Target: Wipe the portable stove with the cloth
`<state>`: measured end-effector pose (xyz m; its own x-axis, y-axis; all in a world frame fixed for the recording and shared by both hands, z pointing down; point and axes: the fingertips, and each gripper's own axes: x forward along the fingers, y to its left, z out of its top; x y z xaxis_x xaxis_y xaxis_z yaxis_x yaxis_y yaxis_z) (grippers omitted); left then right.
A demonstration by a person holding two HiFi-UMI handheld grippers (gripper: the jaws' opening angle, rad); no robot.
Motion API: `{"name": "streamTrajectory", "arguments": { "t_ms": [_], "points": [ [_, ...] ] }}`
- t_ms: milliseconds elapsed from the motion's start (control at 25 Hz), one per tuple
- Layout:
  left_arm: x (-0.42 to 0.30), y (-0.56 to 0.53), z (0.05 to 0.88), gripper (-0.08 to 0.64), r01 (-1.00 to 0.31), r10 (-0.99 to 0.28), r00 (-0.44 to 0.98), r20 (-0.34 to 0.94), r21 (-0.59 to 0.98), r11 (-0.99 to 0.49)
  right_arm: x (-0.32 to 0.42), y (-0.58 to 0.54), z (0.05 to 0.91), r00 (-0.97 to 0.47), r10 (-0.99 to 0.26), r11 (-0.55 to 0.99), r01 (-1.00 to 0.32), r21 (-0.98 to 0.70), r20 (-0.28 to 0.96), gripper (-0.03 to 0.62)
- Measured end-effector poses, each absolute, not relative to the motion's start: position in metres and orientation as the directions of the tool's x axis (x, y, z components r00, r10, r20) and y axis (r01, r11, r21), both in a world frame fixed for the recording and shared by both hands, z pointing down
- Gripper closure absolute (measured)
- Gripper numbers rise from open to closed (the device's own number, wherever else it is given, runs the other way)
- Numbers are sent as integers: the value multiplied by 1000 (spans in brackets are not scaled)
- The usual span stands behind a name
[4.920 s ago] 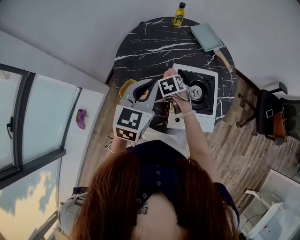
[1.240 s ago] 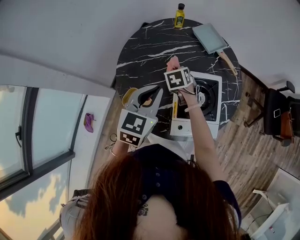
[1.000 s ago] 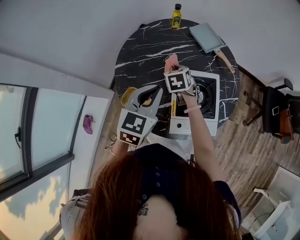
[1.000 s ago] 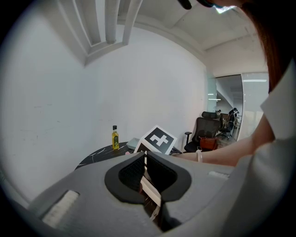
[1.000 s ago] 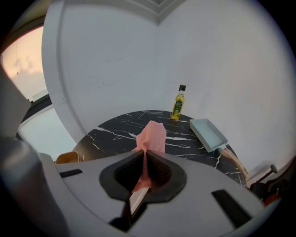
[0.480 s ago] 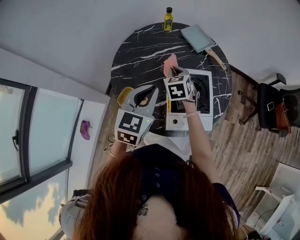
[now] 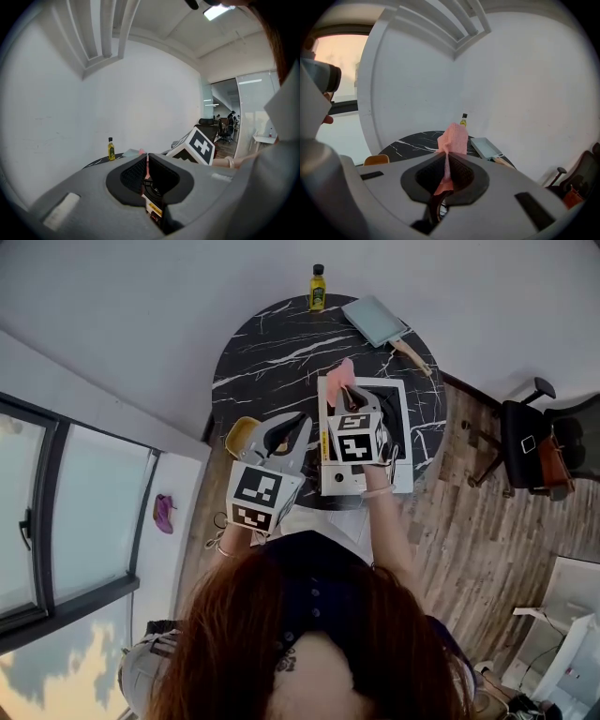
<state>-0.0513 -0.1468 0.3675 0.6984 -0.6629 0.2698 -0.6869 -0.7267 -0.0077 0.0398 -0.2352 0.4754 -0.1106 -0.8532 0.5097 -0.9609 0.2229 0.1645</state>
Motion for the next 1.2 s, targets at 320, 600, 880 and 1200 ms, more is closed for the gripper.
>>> {"name": "streamTrajectory", "arguments": {
  "t_ms": [320,600,880,1200],
  "points": [
    [-43,-126,362,537,-672,-652,717,246,-6,-740,59,-194,455,-70,-891,135,-984,114,449,569],
    [-40,-108,351,537,-672,-658,723,210,-7,-740,70,-157,424,-34,-927,85,-989,122,373,569],
    [-45,-90,343,537,-675,-667,724,179,-17,-738,71,-118,400,-15,-952,54,-991,120,306,570],
    [-40,-58,335,537,-659,-656,740,147,-35,-751,74,-75,377,11,-972,22,-990,137,235,571]
  ]
}}
